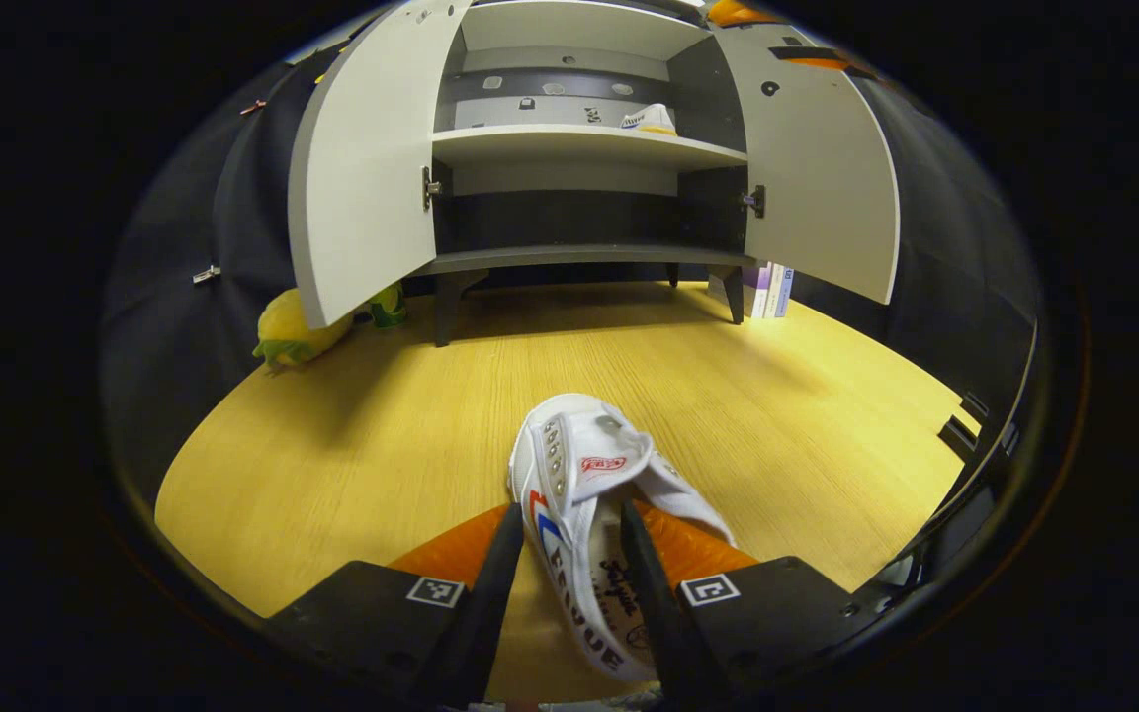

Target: Grab one shoe with the right hand and put it into the shoe cabinet, grab the other shoe with the left hand and put it into the shoe cabinet; then close the right door with the right hand and the left door with the left hand.

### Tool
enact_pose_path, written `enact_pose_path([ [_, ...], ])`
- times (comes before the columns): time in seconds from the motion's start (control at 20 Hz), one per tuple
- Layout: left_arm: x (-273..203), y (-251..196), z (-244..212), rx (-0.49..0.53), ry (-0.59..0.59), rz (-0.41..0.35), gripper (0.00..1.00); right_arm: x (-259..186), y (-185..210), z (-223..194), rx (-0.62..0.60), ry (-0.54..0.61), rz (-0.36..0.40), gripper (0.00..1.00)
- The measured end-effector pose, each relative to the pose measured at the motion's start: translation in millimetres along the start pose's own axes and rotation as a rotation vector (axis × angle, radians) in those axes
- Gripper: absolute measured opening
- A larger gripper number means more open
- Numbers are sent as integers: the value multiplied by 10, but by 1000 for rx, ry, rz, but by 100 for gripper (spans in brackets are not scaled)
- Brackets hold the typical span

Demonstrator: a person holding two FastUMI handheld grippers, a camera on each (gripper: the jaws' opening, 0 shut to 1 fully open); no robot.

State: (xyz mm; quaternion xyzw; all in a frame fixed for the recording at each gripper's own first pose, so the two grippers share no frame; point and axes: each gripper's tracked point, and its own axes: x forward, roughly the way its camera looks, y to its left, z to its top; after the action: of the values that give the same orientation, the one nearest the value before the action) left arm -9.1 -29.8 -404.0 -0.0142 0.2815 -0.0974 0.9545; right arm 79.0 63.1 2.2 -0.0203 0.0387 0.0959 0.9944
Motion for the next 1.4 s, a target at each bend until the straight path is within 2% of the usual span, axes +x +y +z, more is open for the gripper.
enact_pose_path([
  [0.2, -25, 35, -28, -45, 24, 27, 64, -47, -89, -23, -14, 12, -7, 98],
  [0.3, -8, 116, -27, -58, 54, 65, 63, -47, -111, -34, -7, 17, -5, 98],
  [0.35, 19, 184, -58, -70, 82, 90, 56, -45, -122, -37, -3, 18, -6, 98],
  [0.45, 115, 177, -30, -98, 98, 90, 46, -41, -123, -49, 2, 19, -3, 98],
  [0.5, 177, 170, 13, -95, 96, 91, 43, -41, -118, -66, 2, 22, 1, 98],
  [0.7, 328, 338, 84, -43, 87, 177, 30, -40, -111, -95, 0, 32, 10, 98],
  [0.75, 348, 359, 100, -46, 84, 186, 17, -45, -123, -95, 2, 33, 11, 98],
  [0.85, 333, 357, 130, -47, 87, 179, 9, -66, -155, -102, 1, 34, 8, 98],
  [1.1, 78, 303, 328, -90, 87, 171, 6, -159, -226, -129, 35, 48, 10, 99],
  [1.4, -389, 250, 990, -173, 58, 213, 6, -364, -337, -106, 63, 50, 3, 98],
])
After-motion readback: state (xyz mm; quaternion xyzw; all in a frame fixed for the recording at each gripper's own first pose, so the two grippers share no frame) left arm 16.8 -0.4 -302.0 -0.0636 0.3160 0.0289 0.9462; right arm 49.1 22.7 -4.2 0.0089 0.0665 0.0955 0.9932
